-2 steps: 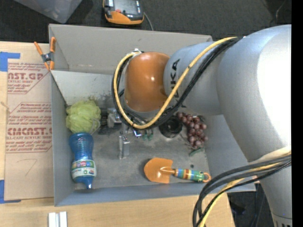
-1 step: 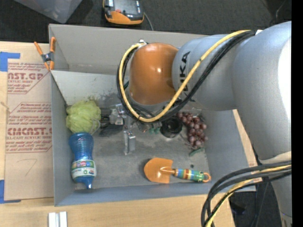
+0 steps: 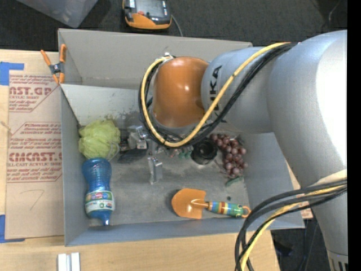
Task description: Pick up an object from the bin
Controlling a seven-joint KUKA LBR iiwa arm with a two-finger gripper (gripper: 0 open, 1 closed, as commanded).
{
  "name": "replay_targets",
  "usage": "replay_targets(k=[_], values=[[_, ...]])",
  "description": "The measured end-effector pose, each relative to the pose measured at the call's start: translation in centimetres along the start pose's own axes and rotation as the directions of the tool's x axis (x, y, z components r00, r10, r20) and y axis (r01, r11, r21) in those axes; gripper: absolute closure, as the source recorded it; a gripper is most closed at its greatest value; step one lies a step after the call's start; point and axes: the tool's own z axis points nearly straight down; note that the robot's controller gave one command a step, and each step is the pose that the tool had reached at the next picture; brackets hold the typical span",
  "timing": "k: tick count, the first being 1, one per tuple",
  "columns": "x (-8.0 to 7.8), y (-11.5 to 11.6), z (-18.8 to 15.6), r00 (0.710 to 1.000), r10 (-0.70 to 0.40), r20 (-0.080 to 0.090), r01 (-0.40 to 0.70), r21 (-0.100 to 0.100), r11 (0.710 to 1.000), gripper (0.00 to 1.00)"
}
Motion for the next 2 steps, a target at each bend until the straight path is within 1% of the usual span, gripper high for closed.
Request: replay_targets(k=[1,2], values=[[-0.4,-0.2,2.6,0.997,-0.082,0.006,0.082,0.001,0.997,0.00],[-0.9,1.0,2.4,0.991,-0.136,0.015,0.136,0.003,0.991,1.00]])
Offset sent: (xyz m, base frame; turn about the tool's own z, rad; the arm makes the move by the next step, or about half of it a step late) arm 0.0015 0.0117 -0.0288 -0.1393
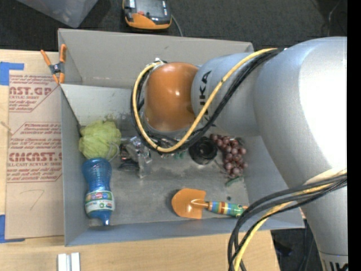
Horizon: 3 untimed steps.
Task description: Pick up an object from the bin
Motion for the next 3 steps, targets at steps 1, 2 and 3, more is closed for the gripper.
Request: replay_targets(k=[1,2,3], values=[[0.0,0.0,0.0,1.000,0.000,0.000,0.000,-0.001,1.000,1.00],[0.2,0.1,-1.5,1.000,0.000,-0.009,0.000,-0.003,1.000,1.00],[0.0,0.1,-5.2,1.000,-0.001,-0.008,0.001,-0.002,1.000,1.00]])
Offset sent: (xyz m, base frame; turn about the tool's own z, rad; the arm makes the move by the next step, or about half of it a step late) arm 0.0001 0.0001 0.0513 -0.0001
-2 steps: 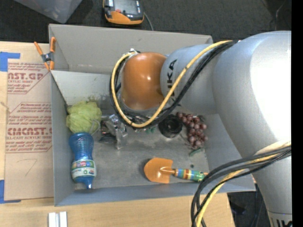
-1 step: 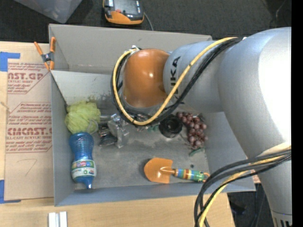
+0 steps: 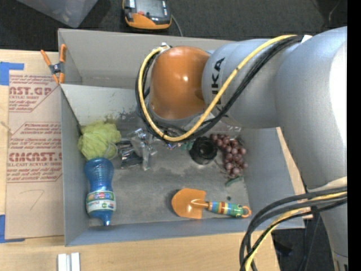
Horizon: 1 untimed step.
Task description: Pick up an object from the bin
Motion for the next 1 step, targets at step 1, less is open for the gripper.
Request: replay_targets(k=[1], values=[[-0.05,0.04,-2.19,1.000,0.000,-0.001,0.000,0.000,1.000,1.00]])
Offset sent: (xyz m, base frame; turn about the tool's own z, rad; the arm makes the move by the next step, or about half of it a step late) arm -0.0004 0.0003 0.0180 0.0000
